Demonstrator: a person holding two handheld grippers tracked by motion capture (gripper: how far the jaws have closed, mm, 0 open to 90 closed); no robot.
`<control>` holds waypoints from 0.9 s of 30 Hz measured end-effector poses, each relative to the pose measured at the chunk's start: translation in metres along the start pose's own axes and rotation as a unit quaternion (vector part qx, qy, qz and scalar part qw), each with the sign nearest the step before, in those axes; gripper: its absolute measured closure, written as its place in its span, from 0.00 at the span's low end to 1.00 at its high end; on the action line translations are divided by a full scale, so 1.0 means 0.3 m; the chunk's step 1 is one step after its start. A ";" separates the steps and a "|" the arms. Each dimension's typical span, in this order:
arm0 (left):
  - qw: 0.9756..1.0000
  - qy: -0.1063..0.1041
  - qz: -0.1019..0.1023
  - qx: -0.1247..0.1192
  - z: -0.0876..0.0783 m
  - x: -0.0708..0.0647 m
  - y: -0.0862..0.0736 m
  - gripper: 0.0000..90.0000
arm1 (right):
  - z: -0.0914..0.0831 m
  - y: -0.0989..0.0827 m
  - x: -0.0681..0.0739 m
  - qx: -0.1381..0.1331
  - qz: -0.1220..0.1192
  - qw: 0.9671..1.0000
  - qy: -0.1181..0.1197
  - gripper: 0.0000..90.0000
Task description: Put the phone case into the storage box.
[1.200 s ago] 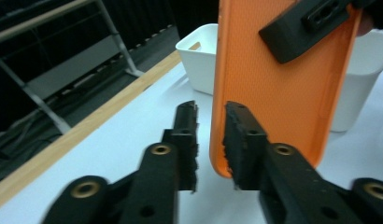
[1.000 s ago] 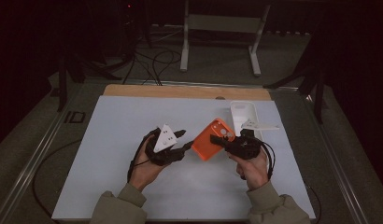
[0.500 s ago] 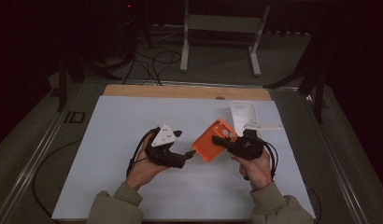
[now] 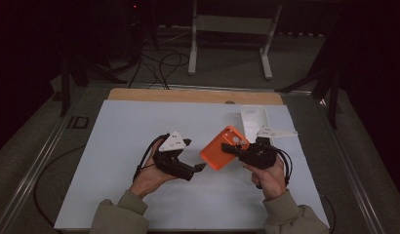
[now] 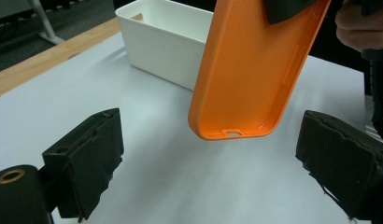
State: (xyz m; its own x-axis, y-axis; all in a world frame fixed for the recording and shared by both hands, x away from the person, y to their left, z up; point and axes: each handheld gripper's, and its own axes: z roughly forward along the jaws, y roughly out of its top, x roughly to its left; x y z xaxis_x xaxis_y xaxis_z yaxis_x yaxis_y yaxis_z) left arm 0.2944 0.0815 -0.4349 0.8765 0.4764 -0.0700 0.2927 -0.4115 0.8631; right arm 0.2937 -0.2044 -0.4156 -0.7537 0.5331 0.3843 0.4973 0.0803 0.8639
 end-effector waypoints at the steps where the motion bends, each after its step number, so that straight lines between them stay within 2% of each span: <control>1: 1.000 -0.003 0.000 -0.001 -0.001 0.000 0.001 0.09 | 0.000 0.000 0.001 0.000 -0.003 1.000 0.001 0.95; 8: 1.000 -0.011 -0.002 -0.002 -0.003 0.000 0.003 0.09 | 0.000 -0.001 0.023 0.005 -0.022 1.000 0.022 0.95; 10: 1.000 -0.021 0.009 0.004 0.001 -0.010 0.002 0.10 | 0.005 -0.003 0.034 0.007 -0.033 0.999 0.036 0.95; 12: 1.000 -0.023 0.011 0.004 0.002 -0.013 0.002 0.11 | 0.011 -0.003 0.043 0.009 -0.041 0.998 0.043 0.95; 14: 0.999 -0.032 0.014 0.004 0.003 -0.017 0.003 0.12 | 0.014 -0.002 0.047 0.011 -0.044 0.998 0.048 0.95; 19: 0.997 -0.073 0.024 0.004 0.003 -0.025 0.003 0.19 | 0.027 0.000 0.069 0.023 -0.070 0.994 0.076 0.95; 22: 0.996 -0.083 0.028 0.006 0.004 -0.028 0.002 0.26 | 0.028 -0.001 0.072 0.025 -0.072 0.993 0.088 0.95; 23: 0.995 -0.097 0.029 0.004 0.004 -0.030 0.002 0.29 | 0.029 -0.002 0.072 0.026 -0.074 0.992 0.094 0.95; 27: 0.992 -0.120 0.030 0.000 0.006 -0.030 0.000 0.45 | 0.032 -0.005 0.073 0.032 -0.080 0.991 0.104 0.95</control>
State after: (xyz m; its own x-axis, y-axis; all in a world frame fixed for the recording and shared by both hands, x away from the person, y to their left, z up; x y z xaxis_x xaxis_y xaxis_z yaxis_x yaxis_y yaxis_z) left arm 0.2874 0.0759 -0.4351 0.9580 0.2528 -0.1356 0.2375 -0.4337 0.8692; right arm 0.2806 -0.1850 -0.4116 -0.8936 0.3256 0.3091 0.3862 0.2063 0.8991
